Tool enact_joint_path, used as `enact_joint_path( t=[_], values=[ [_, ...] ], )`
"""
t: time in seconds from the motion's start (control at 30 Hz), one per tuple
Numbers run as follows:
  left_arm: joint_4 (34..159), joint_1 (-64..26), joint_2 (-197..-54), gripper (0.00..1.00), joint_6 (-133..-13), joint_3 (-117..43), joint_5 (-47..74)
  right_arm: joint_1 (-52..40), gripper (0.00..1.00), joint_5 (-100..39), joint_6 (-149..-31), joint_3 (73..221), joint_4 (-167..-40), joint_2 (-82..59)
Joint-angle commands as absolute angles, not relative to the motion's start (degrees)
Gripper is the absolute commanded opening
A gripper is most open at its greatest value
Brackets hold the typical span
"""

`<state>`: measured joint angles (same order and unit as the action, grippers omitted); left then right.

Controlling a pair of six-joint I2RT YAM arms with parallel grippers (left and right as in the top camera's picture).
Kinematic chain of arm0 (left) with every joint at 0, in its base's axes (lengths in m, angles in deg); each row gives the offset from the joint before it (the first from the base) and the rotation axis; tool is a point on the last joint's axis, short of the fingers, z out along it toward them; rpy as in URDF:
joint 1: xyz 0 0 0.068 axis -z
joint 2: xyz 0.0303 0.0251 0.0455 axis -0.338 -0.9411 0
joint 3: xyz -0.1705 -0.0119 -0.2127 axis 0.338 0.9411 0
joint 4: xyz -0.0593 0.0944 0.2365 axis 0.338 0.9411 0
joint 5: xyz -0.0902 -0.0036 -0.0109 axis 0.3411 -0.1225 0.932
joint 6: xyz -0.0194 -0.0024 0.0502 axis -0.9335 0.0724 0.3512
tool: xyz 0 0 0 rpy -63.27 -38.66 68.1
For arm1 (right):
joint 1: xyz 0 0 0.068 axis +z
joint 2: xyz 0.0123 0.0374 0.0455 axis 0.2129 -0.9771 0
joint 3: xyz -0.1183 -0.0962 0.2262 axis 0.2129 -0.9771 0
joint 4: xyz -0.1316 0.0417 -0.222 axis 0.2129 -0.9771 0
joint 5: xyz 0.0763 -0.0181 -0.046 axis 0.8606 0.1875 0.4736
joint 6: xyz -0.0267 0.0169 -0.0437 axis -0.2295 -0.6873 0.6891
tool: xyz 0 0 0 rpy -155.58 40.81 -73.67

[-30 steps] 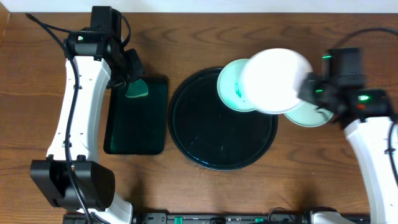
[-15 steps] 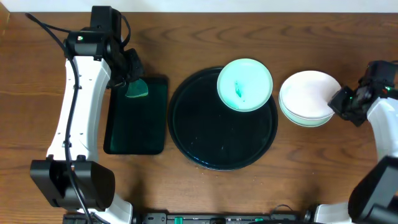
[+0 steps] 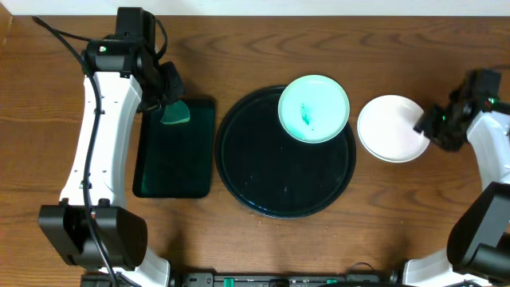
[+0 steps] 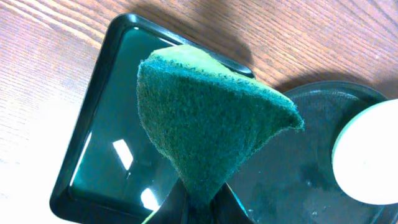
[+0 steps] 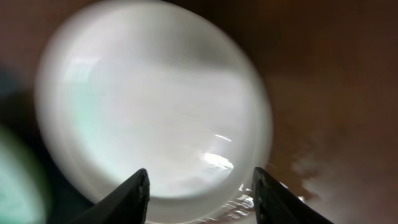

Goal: Clean dirty plates on tray and stack at the side
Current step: 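Carry the white plate with right gripper onto the plate at right side, then grip the last pale green plate with right gripper, scrub with left sponge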

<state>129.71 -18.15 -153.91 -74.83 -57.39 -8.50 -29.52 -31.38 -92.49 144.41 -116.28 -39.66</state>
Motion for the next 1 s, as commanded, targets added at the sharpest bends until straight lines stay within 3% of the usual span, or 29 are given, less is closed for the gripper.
enact_joint_path(
  t=[0.0, 0.23, 0.6, 0.7, 0.87, 0.97],
  values=[
    [129.47, -18.45, -154.02, 0.07, -75.36, -57.8, -8.98, -23.16, 0.49, -24.71, -82.72, 150.12, -116.12, -38.87],
    [129.36, -18.45, -154.02, 0.07, -75.36, -57.8, -8.98, -12.67, 0.44, -26.27, -76.32, 150.6, -108.28, -41.36],
    [129.05, -18.45, -154.07, 0.07, -75.36, -57.8, -8.98, -7.36, 0.39, -23.67, -69.35, 150.6, -97.24, -53.25],
    [129.12, -18.45, -154.09, 0.07, -75.36, -57.8, -9.0, -6.71, 0.29, -23.4, -69.59, 150.6, -95.75, -55.9],
    [129.09, -18.45, -154.09, 0.07, -75.36, -57.8, -8.98, -6.57, 0.04, -21.41, -70.92, 151.06, -95.43, -55.96],
    [129.07, -18.45, -154.09, 0.07, -75.36, -57.8, -8.98, -6.55, 0.01, -20.39, -71.38, 152.81, -96.3, -54.83]
  ],
)
